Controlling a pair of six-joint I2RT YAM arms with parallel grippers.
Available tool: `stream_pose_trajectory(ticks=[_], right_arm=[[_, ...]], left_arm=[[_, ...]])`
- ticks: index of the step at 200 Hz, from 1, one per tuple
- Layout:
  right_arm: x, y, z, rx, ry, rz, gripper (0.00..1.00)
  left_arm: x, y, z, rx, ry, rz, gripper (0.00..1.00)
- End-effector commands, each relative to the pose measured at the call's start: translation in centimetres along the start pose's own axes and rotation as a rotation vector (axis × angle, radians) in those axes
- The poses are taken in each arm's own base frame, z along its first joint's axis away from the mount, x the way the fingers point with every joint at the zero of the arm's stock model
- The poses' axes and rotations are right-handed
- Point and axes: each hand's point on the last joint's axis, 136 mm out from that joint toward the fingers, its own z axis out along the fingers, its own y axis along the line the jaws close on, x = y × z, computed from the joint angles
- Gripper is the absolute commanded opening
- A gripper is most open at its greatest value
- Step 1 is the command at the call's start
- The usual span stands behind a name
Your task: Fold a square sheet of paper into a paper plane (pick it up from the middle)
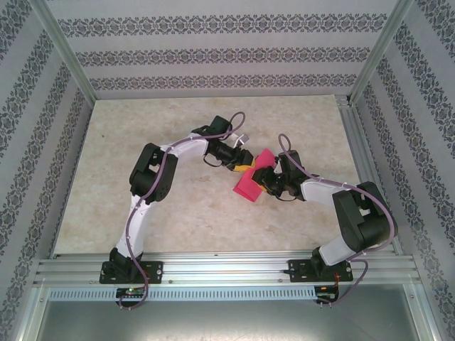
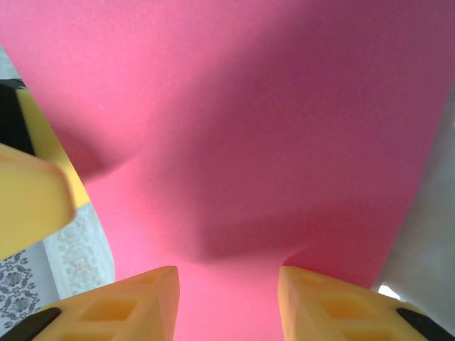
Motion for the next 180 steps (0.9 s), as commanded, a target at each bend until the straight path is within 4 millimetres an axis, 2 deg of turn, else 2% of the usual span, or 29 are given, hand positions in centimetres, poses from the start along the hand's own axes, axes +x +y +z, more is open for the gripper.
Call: stream_pose_trajectory(ticks=[1,14,38,57,86,111,155,180], right_arm=[[-1.0,0.7,-0.1,-0.014,-0.022,-0.029,0.41],[-1.0,0.8,-0.1,-0.015,-0.022,-0.028,0.41],[-1.1,0.9,-0.1,-0.02,-0.021,-0.028,0.41],[-1.2,0.9,-0.3,-0.013,-0.025,-0.028,0.42],[-1.1,1.6,-0.6,-0.033,-0.022,-0.038,0.44],[-1.3,2.0,-1.2,-0.028,-0.029,-0.046,0.45],[-1.3,2.1,-2.1,-0.015,-0.04,-0.051,0.45],[-1.4,2.4,-2.5,-0.013,-0.046,-0.053,0.46]], left_arm=[[-0.1,-0.3,0.7,0.005,0.016,0.042,0.34],[-0.1,-0.1,1.0,0.001,0.025,0.045,0.31],[-0.4,0.1,1.4,-0.003,0.027,0.052,0.16],[-0.6,0.5,1.4,-0.027,0.029,0.078,0.11],[-1.4,1.7,2.1,-0.045,0.044,0.099,0.07],[-1.2,3.3,2.5,-0.094,0.057,0.104,0.06],[-1.5,3.5,3.1,-0.068,0.055,0.098,0.07],[-1.0,4.5,3.2,-0.092,0.048,0.078,0.08]])
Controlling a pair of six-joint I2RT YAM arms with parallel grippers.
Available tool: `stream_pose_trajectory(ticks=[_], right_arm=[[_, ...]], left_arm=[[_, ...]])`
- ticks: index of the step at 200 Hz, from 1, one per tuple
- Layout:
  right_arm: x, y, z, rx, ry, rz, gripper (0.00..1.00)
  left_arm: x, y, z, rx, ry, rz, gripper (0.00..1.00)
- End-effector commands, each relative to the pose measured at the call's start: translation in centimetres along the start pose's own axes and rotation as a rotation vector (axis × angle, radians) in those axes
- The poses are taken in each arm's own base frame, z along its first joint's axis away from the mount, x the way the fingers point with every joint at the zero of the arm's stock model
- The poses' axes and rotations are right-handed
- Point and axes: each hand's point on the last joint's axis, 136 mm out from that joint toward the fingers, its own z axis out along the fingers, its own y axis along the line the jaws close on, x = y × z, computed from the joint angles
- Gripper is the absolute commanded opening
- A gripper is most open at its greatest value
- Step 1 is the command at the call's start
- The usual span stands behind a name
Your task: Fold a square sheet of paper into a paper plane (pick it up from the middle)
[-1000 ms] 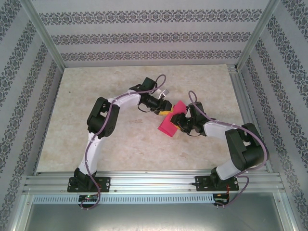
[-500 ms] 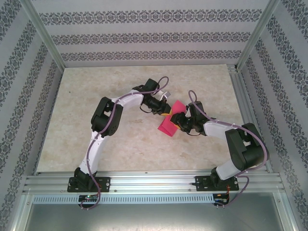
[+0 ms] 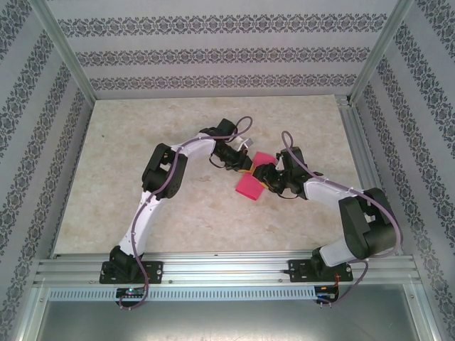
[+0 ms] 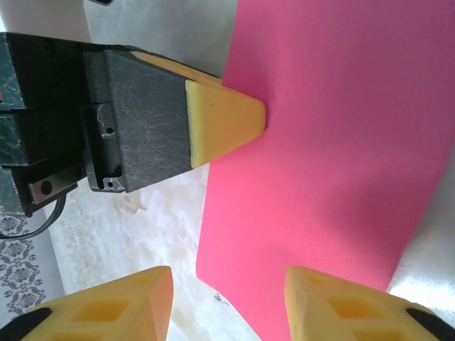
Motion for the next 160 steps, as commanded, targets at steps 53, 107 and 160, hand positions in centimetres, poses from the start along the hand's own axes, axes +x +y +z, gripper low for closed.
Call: stream_pose_trajectory(ticks=[53,107,160], right_arm=[[-0.8,1.8,-0.7,0.002,-0.008,-0.042,0.4],[1.2,0.8,1.3,-0.027,0.037,0.016,0.23],[4.2,-2.8,4.3,0.003,0.107,0.062,0.22]], left_arm=[[0.9,2.3,1.3,-0.081,0.017,0.024,0.08],[1.5,3.2,1.6,-0.124,0.034,0.01,0.08],[1.9,3.6,2.1,-0.141,0.047,0.009,0.08]])
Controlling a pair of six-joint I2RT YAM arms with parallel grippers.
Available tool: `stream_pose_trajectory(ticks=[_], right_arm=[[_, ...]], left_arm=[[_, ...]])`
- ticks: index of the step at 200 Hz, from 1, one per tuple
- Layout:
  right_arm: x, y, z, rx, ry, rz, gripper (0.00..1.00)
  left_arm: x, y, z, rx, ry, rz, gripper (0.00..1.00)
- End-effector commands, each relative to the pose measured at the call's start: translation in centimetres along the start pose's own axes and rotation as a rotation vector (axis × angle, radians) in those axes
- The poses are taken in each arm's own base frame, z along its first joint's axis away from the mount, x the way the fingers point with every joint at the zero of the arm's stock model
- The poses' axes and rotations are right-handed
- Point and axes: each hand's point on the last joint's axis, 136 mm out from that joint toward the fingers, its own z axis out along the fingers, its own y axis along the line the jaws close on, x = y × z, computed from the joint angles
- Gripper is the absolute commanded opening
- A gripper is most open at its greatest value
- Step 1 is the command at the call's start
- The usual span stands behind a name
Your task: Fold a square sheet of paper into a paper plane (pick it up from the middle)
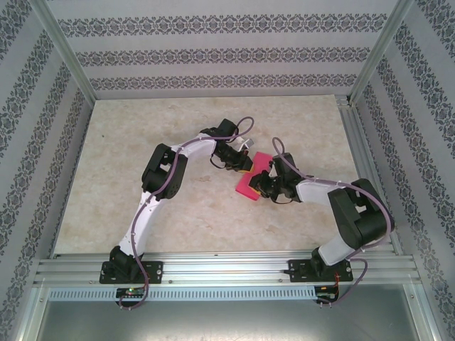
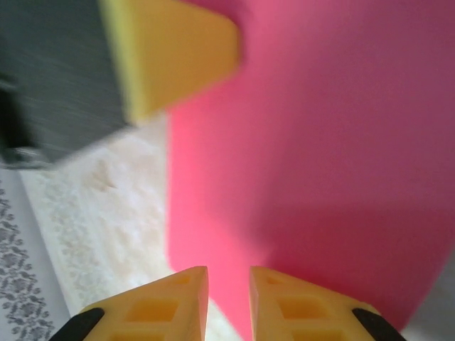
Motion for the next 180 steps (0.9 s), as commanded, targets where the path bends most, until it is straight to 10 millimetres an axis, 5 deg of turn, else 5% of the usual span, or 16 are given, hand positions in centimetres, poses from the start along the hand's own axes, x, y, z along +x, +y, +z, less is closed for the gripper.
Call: stream_pose_trajectory(ticks=[1,28,94,180], right_arm=[[0.6,-1.0,1.3,-0.022,0.002,0.014,0.22],[1.0,-1.5,1.9,-0.047,0.009,0.03,0.21],[0.6,1.1,-1.6,-0.032,-0.027,-0.061,0.26],[3.0,-3.1,0.2,0.048,0.053,-0.004,0.25]], left_arm=[[1.9,3.3,2.0,-0.106,0.056,-0.022,0.08],[2.0,3.4,2.0,-0.115,0.062,-0.021,0.08],[1.8,3.7,1.8,-0.14,0.056,-0.019,0.08],[1.4,3.4,1.8,-0.136,0.054,-0.016,0.08]])
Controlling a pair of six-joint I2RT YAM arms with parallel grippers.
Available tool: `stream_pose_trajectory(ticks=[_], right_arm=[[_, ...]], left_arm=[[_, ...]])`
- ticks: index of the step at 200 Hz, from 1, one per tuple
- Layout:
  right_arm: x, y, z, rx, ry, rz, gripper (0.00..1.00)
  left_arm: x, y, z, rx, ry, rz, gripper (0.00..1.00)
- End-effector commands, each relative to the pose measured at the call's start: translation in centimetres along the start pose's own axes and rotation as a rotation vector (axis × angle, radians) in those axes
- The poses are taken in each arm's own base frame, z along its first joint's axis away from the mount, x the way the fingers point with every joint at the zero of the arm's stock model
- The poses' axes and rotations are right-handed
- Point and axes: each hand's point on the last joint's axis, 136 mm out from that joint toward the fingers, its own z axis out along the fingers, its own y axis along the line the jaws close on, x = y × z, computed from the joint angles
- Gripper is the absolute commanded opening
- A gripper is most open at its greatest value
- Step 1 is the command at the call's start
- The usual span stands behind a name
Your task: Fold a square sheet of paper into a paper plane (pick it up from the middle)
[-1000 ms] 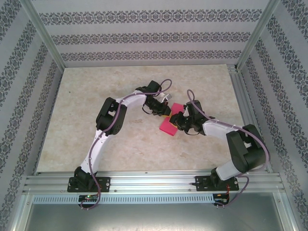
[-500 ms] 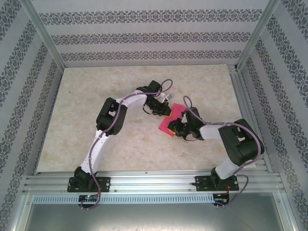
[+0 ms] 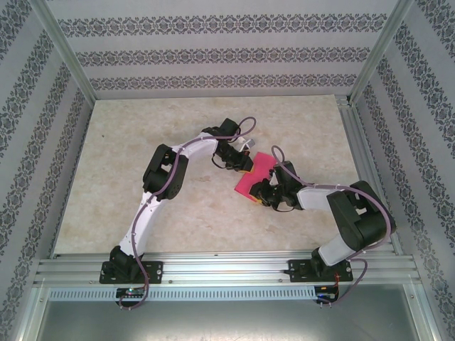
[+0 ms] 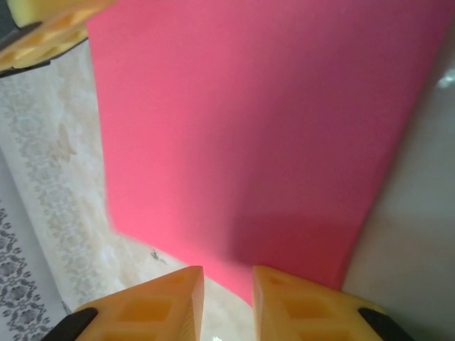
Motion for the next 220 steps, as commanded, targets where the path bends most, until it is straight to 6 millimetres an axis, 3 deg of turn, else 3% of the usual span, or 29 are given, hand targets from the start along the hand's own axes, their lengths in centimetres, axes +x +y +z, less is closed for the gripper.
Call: stream_pose_trajectory(ticks=[1,51,86,100,113,124,164,185,220], right_arm=[[1.0,-1.7,0.4,0.052,0.029,0.004,0.25],[-2.1,2.9,-2.6,-0.025,-0.075,-0.06,0.27],[-5.7,2.3,-4.1,-0.003,-0.144,-0.064,0.27],[-6.9,1.9,-3.8,-0.004,-0.151,-0.052,0.26],[-6.8,2.7,-3.0,-0.056,-0.11,-0.059,0.26],[-6.7,2.1,-2.1,-0.054,-0.101,-0.042,0.26],[-5.8,-1.7,0.2,0.004,-0.061,0.02,0.24],[-6.1,-1.1,-0.2,-0.016,-0.063,0.008,0.24],[-8.8,2.6,-3.3,-0.079,-0.143,-0.05,0.26]], left_arm=[[1.4,3.3,1.8,-0.085,0.047,-0.03,0.08],[1.6,3.4,1.8,-0.091,0.054,-0.033,0.08],[1.5,3.3,1.8,-0.09,0.053,-0.034,0.08],[1.5,3.4,1.8,-0.091,0.052,-0.035,0.08],[1.4,3.3,1.9,-0.087,0.05,-0.038,0.08],[1.3,3.4,1.9,-0.084,0.05,-0.041,0.08],[1.3,3.4,2.0,-0.087,0.053,-0.045,0.08],[1.4,3.5,1.9,-0.094,0.058,-0.042,0.08],[1.6,3.6,1.8,-0.102,0.064,-0.045,0.08]])
